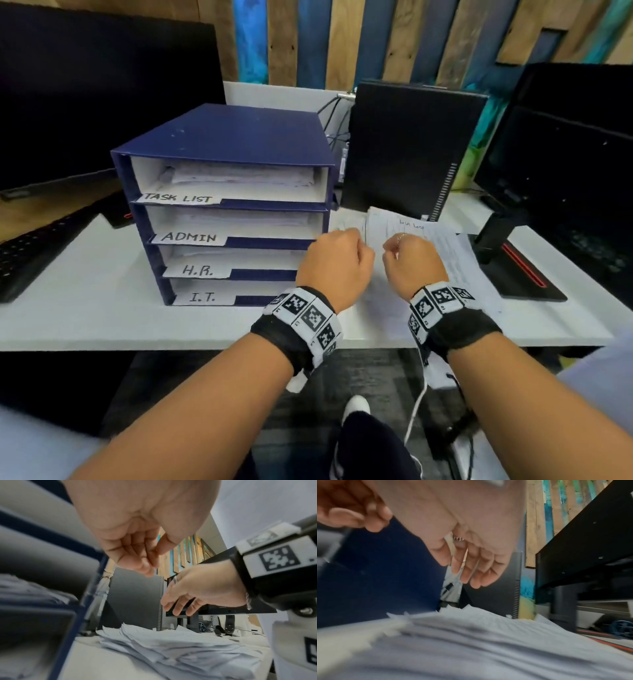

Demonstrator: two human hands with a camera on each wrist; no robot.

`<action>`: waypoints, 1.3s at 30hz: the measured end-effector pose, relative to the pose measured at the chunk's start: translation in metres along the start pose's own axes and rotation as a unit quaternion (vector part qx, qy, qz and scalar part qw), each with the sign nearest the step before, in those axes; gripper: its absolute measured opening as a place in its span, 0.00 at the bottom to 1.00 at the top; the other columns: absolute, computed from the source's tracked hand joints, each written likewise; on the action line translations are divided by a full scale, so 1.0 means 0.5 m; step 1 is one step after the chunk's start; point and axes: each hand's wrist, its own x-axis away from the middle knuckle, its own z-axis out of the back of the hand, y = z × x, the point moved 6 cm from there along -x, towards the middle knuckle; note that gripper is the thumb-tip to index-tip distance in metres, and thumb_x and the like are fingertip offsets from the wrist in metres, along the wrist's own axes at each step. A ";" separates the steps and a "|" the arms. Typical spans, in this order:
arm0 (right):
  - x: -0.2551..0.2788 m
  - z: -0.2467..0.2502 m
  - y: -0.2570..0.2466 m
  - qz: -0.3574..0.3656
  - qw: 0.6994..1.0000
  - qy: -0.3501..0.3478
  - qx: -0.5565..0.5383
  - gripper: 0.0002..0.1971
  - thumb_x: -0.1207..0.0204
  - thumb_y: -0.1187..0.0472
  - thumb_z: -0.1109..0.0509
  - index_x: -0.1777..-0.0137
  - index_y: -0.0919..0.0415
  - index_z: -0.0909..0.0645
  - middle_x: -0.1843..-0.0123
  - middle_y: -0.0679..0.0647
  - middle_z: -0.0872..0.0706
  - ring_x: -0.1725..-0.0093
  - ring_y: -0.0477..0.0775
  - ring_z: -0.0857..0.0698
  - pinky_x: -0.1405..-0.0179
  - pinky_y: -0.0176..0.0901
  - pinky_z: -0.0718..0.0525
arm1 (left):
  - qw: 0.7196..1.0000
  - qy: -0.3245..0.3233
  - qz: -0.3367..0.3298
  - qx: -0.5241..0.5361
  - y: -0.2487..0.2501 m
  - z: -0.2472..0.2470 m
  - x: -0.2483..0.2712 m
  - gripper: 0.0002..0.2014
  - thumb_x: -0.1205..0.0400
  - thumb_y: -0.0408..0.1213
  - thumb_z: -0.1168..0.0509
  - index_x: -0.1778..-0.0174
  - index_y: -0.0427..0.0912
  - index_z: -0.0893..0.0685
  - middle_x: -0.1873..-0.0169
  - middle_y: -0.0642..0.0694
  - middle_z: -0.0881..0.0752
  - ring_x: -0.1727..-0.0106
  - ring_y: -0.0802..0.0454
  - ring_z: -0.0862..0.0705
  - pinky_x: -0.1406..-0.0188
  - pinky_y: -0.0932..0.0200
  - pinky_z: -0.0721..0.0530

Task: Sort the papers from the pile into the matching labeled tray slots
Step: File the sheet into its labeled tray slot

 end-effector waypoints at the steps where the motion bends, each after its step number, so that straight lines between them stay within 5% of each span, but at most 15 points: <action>1: -0.002 -0.010 0.036 -0.021 0.999 -0.031 0.039 0.15 0.16 0.58 0.36 0.33 0.59 0.16 0.37 0.57 0.12 0.39 0.61 0.14 0.39 0.51 0.16 | 0.999 -0.037 0.005 0.007 0.003 -0.028 -0.003 0.11 0.16 0.41 0.44 0.62 0.44 0.21 0.65 0.47 0.16 0.64 0.46 0.20 0.67 0.55 0.25; 4: 0.005 -0.042 0.119 -0.050 0.982 -0.116 0.143 0.18 0.14 0.49 0.41 0.33 0.57 0.19 0.36 0.57 0.14 0.40 0.62 0.14 0.38 0.58 0.16 | 0.990 -0.140 0.019 0.013 -0.001 -0.112 -0.012 0.13 0.16 0.39 0.43 0.43 0.44 0.15 0.49 0.45 0.12 0.47 0.43 0.15 0.50 0.53 0.16; 7: 0.022 -0.043 0.161 -0.052 0.969 -0.129 0.205 0.17 0.14 0.46 0.42 0.43 0.56 0.16 0.44 0.57 0.11 0.46 0.60 0.14 0.41 0.57 0.15 | 0.976 -0.216 0.038 0.018 -0.012 -0.184 -0.025 0.19 0.15 0.39 0.43 0.29 0.41 0.21 0.34 0.41 0.16 0.34 0.41 0.19 0.36 0.53 0.20; 11: 0.021 -0.024 0.187 -0.046 0.975 -0.100 0.194 0.19 0.15 0.44 0.40 0.39 0.55 0.15 0.42 0.55 0.12 0.43 0.60 0.15 0.43 0.51 0.15 | 0.965 -0.254 0.067 -0.017 -0.028 -0.248 -0.055 0.19 0.15 0.38 0.43 0.30 0.35 0.22 0.34 0.35 0.18 0.31 0.37 0.23 0.32 0.48 0.22; 15: 0.019 -0.033 0.207 -0.049 0.972 -0.181 0.141 0.22 0.18 0.40 0.34 0.33 0.53 0.15 0.34 0.54 0.15 0.37 0.59 0.16 0.35 0.51 0.18 | 0.945 -0.307 0.085 -0.073 -0.025 -0.301 -0.079 0.19 0.14 0.44 0.42 0.33 0.36 0.24 0.36 0.39 0.19 0.35 0.38 0.21 0.32 0.50 0.26; 18: 0.011 -0.030 0.209 -0.032 0.967 -0.208 0.144 0.22 0.19 0.39 0.33 0.33 0.53 0.15 0.34 0.52 0.14 0.38 0.55 0.16 0.37 0.45 0.20 | 0.943 -0.303 0.115 -0.076 -0.040 -0.330 -0.107 0.22 0.16 0.49 0.40 0.30 0.40 0.27 0.34 0.41 0.21 0.33 0.37 0.23 0.31 0.48 0.27; 24: -0.009 -0.024 0.216 -0.032 0.962 -0.229 0.143 0.23 0.24 0.37 0.28 0.33 0.48 0.17 0.34 0.47 0.15 0.38 0.51 0.17 0.37 0.44 0.19 | 0.943 -0.294 0.152 -0.024 -0.053 -0.341 -0.156 0.20 0.17 0.45 0.35 0.32 0.39 0.24 0.38 0.44 0.17 0.40 0.43 0.16 0.47 0.56 0.17; 30: -0.030 -0.022 0.206 -0.028 0.951 -0.247 0.183 0.25 0.27 0.36 0.26 0.35 0.50 0.16 0.40 0.47 0.14 0.42 0.50 0.17 0.43 0.41 0.20 | 0.944 -0.277 0.176 0.036 -0.056 -0.357 -0.194 0.31 0.18 0.39 0.32 0.21 0.39 0.35 0.31 0.39 0.21 0.32 0.41 0.20 0.33 0.53 0.21; 35: -0.039 -0.022 0.206 -0.029 0.951 -0.247 0.184 0.25 0.28 0.36 0.24 0.37 0.50 0.15 0.43 0.46 0.14 0.44 0.49 0.16 0.43 0.40 0.19 | 0.935 -0.284 0.213 -0.026 -0.066 -0.376 -0.215 0.41 0.19 0.39 0.31 0.17 0.34 0.48 0.26 0.36 0.27 0.26 0.39 0.25 0.27 0.48 0.26; 39: -0.041 -0.023 0.201 -0.028 0.947 -0.253 0.195 0.25 0.28 0.37 0.24 0.37 0.51 0.16 0.41 0.48 0.13 0.42 0.51 0.15 0.41 0.42 0.17 | 0.938 -0.277 0.206 -0.033 -0.070 -0.376 -0.222 0.34 0.20 0.32 0.33 0.20 0.35 0.41 0.29 0.36 0.25 0.31 0.40 0.21 0.33 0.51 0.20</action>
